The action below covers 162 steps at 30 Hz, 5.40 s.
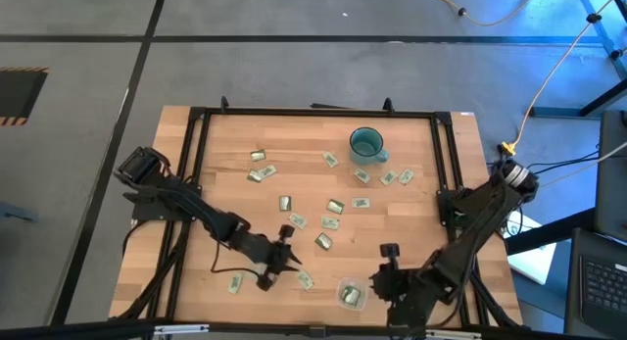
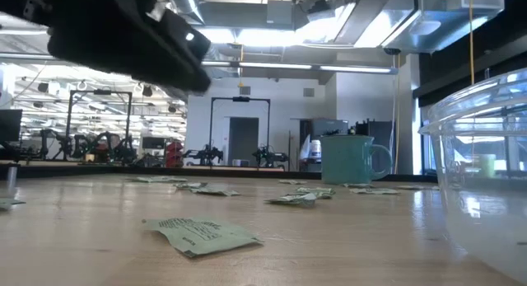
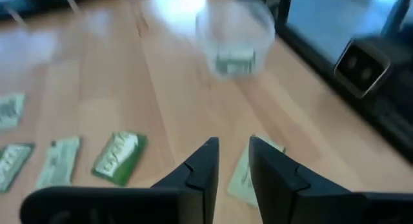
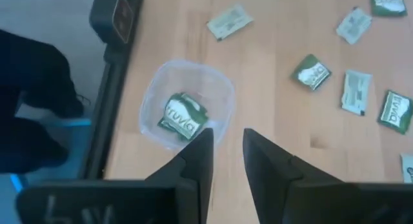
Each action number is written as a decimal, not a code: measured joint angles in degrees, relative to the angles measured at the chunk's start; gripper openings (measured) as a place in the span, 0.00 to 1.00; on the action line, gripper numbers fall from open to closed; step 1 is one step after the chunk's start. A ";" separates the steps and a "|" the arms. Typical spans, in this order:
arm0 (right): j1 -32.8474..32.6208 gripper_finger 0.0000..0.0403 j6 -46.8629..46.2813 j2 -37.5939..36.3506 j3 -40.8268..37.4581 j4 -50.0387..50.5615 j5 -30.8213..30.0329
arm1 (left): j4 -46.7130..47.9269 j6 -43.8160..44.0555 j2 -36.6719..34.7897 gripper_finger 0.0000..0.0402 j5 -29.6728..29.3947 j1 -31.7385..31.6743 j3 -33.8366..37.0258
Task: Pick and place items into bin
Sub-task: Put the light green stevia packet into the transparent bin
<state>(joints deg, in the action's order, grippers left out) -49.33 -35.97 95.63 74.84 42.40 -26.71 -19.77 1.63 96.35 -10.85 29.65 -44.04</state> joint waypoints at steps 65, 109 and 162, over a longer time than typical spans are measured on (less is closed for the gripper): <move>2.31 0.22 6.47 -19.29 -38.79 -42.26 -2.35 | -6.10 2.14 6.70 0.00 0.47 -2.67 -10.81; 2.35 0.22 6.23 -19.29 -38.79 -40.68 -2.22 | 25.99 -6.93 18.36 0.16 11.47 -4.43 -36.95; 2.35 0.22 6.22 -19.29 -38.79 -41.30 -2.28 | 87.72 99.99 16.05 0.27 8.70 16.85 -36.87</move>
<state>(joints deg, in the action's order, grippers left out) -46.99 -29.75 76.34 36.05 1.09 -28.99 67.94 101.62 112.40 -2.15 46.50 -80.90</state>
